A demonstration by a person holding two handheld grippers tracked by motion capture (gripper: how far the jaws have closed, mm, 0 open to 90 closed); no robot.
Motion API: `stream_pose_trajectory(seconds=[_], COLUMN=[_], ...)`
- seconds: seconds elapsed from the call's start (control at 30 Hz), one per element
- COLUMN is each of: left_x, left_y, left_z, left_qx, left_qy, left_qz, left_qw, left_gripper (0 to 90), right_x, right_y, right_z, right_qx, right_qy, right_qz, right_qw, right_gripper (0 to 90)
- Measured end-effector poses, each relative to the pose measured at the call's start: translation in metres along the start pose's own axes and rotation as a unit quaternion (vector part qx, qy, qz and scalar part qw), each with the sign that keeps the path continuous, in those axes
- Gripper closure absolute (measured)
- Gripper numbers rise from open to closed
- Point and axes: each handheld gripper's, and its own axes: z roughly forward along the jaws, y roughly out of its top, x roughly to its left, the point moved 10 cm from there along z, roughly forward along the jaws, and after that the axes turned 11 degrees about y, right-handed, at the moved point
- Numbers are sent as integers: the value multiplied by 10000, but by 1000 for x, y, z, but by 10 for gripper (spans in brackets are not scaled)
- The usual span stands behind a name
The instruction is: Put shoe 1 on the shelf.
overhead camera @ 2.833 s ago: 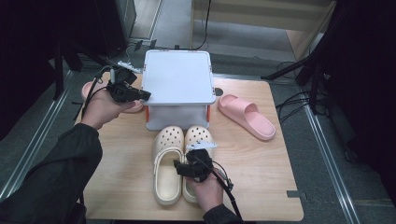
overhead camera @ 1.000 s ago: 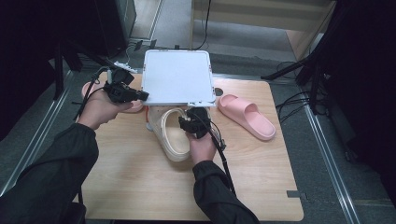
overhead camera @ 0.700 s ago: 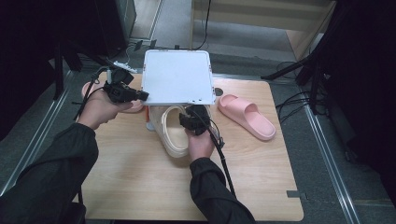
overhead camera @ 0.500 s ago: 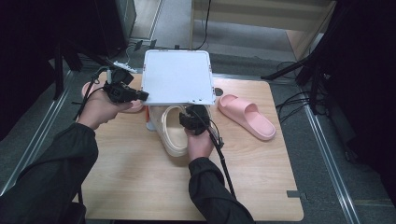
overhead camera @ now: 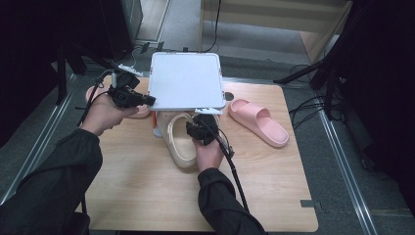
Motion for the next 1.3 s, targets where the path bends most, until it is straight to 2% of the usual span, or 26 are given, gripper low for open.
stream_pose_trajectory(seconds=[0.23,0.4,0.47,0.5,0.53,0.67,0.83,0.97,1.17,1.3], left_x=[0,0,0,1,1,1,0,0,-1,-1], left_y=[0,1,0,0,0,1,1,1,1,1], left_z=[0,0,0,0,0,0,0,0,0,0], left_qx=[18,10,11,11,23,46,52,54,55,71], left_qy=[-17,-24,-40,-58,-87,-40,-11,7,54,87], left_qz=[-23,-67,-81,-99,-114,-89,-88,-75,-38,-9], left_qw=[10000,10000,10000,9999,9999,9999,9999,10000,10000,9999], left_gripper=[896,895,895,895,895,896,895,896,896,896], right_x=[2,3,5,7,7,12,20,21,31,43], right_y=[2,2,1,0,0,-9,-27,-35,-49,-60], right_z=[-15,-26,-34,-42,-42,-55,-68,-71,-78,-83], right_qx=[18,-41,-42,-49,-49,53,112,110,151,221], right_qy=[168,280,330,425,425,638,918,990,1145,1228], right_qz=[-110,-68,-152,-204,-204,-275,-194,-167,-424,-715], right_qw=[9998,9996,9993,9989,9989,9976,9955,9949,9924,9896], right_gripper=[593,613,637,688,688,795,900,900,900,900])
